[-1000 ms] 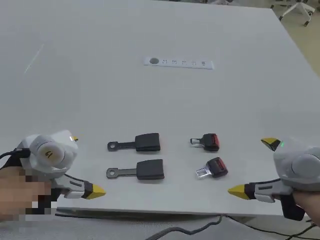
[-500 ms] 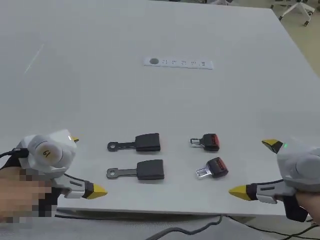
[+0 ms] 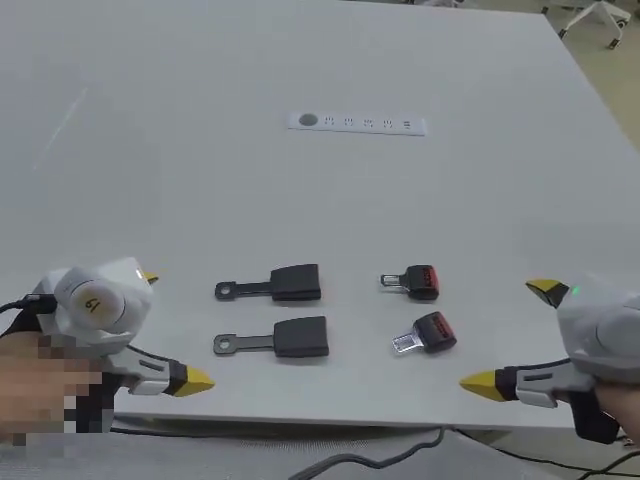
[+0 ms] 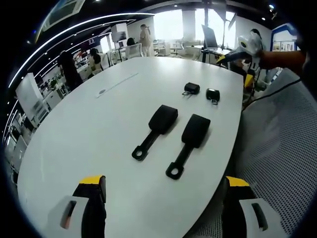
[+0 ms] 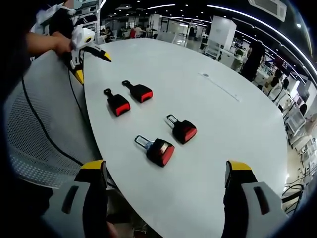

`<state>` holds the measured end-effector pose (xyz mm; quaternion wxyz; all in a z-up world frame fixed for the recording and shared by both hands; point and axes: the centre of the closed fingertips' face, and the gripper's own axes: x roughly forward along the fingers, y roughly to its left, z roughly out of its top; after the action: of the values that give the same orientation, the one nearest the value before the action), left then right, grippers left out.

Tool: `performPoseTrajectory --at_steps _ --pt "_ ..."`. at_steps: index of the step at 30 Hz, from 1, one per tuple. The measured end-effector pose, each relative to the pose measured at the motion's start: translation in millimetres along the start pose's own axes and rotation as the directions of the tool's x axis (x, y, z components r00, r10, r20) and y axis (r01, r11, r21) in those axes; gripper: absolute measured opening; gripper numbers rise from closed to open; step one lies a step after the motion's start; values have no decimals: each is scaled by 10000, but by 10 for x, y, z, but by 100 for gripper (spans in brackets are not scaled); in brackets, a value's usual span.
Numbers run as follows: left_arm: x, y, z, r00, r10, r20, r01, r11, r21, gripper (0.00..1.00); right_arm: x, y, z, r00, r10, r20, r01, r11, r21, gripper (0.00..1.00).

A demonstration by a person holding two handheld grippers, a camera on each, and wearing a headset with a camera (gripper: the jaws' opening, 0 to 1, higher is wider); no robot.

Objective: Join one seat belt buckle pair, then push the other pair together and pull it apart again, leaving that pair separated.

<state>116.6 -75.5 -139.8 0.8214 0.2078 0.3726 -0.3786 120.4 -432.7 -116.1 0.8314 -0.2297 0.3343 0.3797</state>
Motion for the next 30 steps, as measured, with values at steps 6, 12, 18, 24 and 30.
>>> performPoseTrajectory --at_steps 6,12,18,24,30 --pt "-2 -1 1 10000 37 -49 -37 10000 60 100 17 8 5 10000 55 -24 -55 10000 -29 98" --pt "9 3 -19 10000 -1 -43 1 10000 30 100 21 19 0 10000 56 -26 -56 10000 -49 98" --pt "4 21 -7 10000 56 35 -56 10000 -63 100 -12 12 -17 10000 -34 -9 34 10000 52 99" --pt "-3 27 12 9999 58 148 -55 9997 -248 100 -25 4 -50 10000 -69 -5 69 9999 153 99" --pt "-22 29 49 9993 45 361 -25 9985 -547 100 -25 22 -64 9999 -38 125 31 9987 509 99"
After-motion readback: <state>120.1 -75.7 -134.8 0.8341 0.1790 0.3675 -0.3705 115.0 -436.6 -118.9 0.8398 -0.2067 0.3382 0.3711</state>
